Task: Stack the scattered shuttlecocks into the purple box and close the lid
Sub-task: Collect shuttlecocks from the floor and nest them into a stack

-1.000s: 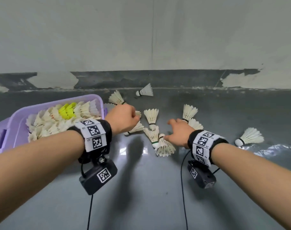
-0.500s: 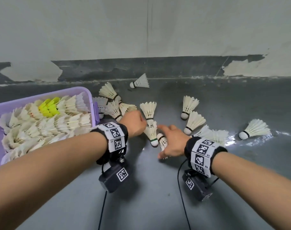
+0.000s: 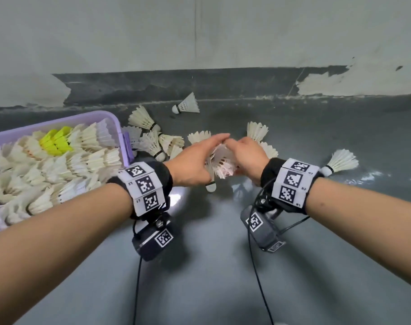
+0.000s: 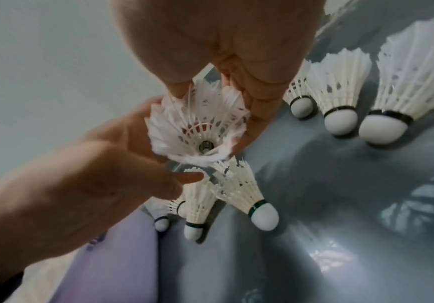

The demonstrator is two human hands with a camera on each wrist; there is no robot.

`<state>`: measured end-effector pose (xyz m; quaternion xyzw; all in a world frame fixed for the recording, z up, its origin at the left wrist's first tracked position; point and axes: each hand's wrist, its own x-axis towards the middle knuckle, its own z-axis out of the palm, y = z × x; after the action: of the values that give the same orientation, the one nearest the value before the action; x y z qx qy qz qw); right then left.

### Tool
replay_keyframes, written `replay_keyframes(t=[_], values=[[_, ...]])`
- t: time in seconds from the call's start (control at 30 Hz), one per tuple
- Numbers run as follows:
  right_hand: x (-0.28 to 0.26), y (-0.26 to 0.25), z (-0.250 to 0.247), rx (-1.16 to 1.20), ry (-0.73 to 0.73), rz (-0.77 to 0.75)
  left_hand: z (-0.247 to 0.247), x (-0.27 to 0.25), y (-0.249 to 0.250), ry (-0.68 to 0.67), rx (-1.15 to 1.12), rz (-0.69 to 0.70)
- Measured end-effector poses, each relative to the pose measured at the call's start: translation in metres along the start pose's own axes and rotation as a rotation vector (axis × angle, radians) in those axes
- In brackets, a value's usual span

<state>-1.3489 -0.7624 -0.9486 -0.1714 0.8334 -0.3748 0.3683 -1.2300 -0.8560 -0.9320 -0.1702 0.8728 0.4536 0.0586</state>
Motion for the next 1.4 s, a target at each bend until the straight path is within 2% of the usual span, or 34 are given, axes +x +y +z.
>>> replay_keyframes(t=[0.07,0.17,0.2,0.23,0.33,0.4,0.5,0.6,0.73,0.8,0.87,0.97,1.07,1.17,1.23,1.3,1.37,1.4], values=[[-0.008,-0.004,0.007,0.180,-0.098,0.061,-0.006,-0.008,-0.001,0.017,-0.018,-0.020],[-0.016,-0.017,0.010,0.321,-0.041,0.087,-0.018,-0.020,-0.006,0.121,-0.055,-0.130],[-0.017,-0.018,0.011,0.237,-0.008,0.047,-0.021,-0.025,-0.010,0.148,-0.062,-0.180],[-0.016,-0.017,0.011,0.056,0.010,-0.020,-0.023,-0.030,-0.014,0.178,-0.074,-0.233],[-0.019,-0.005,0.014,-0.577,-0.102,-0.153,-0.021,-0.041,-0.033,0.272,-0.206,-0.337],[-0.019,0.006,0.020,-0.710,-0.182,-0.145,-0.011,-0.048,-0.043,0.292,-0.290,-0.388],[-0.014,0.021,0.030,-0.688,-0.171,-0.150,0.007,-0.056,-0.048,0.266,-0.340,-0.411],[-0.007,0.032,0.027,-0.668,-0.073,-0.187,0.021,-0.054,-0.050,0.249,-0.329,-0.407],[-0.014,0.032,0.016,-0.236,0.139,-0.316,0.024,-0.044,-0.051,0.242,-0.302,-0.396],[-0.024,0.026,0.012,-0.066,0.174,-0.354,0.025,-0.038,-0.047,0.231,-0.281,-0.382],[-0.033,0.022,0.014,-0.057,0.123,-0.397,0.027,-0.030,-0.040,0.231,-0.251,-0.360],[-0.046,0.022,0.016,-0.246,-0.012,-0.423,0.036,-0.022,-0.023,0.190,-0.350,-0.264],[-0.055,0.030,0.009,-0.344,-0.148,-0.391,0.048,-0.015,-0.015,0.179,-0.446,-0.175],[-0.056,0.039,-0.006,-0.336,-0.213,-0.322,0.058,-0.010,-0.012,0.186,-0.398,-0.166],[-0.052,0.046,-0.021,-0.332,-0.060,-0.321,0.062,-0.006,-0.010,0.201,-0.322,-0.169],[-0.040,0.058,-0.039,-0.316,0.212,-0.311,0.066,0.001,-0.006,0.228,-0.298,-0.188],[-0.023,0.072,-0.058,-0.407,0.386,-0.205,0.068,0.007,-0.002,0.255,-0.302,-0.206],[-0.016,0.079,-0.067,-0.526,0.408,-0.116,0.069,0.010,0.000,0.260,-0.304,-0.212]])
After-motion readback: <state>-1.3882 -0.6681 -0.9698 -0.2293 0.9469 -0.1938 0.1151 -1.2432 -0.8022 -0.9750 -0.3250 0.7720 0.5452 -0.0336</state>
